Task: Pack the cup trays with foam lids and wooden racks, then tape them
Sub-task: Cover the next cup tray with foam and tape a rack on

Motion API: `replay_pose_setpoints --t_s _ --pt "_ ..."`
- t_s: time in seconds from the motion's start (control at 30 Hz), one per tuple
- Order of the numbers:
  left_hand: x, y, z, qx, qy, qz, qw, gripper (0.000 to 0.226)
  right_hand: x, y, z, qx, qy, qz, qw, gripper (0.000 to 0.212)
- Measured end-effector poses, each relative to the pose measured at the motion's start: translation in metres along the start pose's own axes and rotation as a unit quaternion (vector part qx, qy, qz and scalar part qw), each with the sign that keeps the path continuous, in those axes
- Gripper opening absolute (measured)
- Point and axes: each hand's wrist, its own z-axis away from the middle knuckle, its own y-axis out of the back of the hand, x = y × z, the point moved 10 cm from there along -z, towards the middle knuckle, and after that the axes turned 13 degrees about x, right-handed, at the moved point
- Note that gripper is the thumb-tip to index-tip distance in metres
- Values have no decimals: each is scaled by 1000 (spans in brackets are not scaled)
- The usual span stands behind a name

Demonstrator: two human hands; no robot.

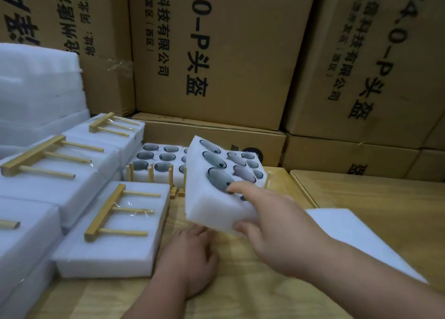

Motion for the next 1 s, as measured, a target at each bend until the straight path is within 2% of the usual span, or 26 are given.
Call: replay_pose_setpoints --t_s 0.07,0.2,0.27,0.3,0.37,0.43,0.5,0.53,0.6,0.77,0.83,0.93,1.0 --pt "-7 6 7 23 41 57 997 49 -1 -2 21 5 -11 -7 1000 57" --pt "0 7 28 -20 30 57 998 53 -7 -11 52 -24 -3 12 1000 59" --pt "-3 17 36 -8 57 115 992 46 -9 -17 65 -47 1 34 998 58" --pt "-9 25 40 18 88 176 980 39 -9 -20 71 -56 0 44 997 58" --pt "-29 35 51 66 181 348 917 21 -11 -25 82 -74 -2 61 995 58" --pt "-35 39 61 87 227 464 852 27 -13 -31 93 -92 -1 74 993 58" --pt "-37 41 67 104 241 497 827 36 -14 -38 104 -112 -5 79 991 60" --pt "-36 43 68 114 241 501 823 39 -15 -41 108 -119 -8 77 990 62" --pt "-35 42 71 117 233 500 826 32 -14 -43 114 -124 -12 71 990 63" --pt "-40 37 72 119 233 456 850 31 -15 -42 122 -132 6 91 987 61" --pt "-34 36 70 105 205 464 856 45 -19 -48 128 -163 29 110 980 58" --pt "-31 34 68 92 180 443 873 41 -27 -58 136 -228 76 126 962 49" --pt "-33 30 68 83 188 427 881 48 -29 -57 136 -246 89 102 960 46"
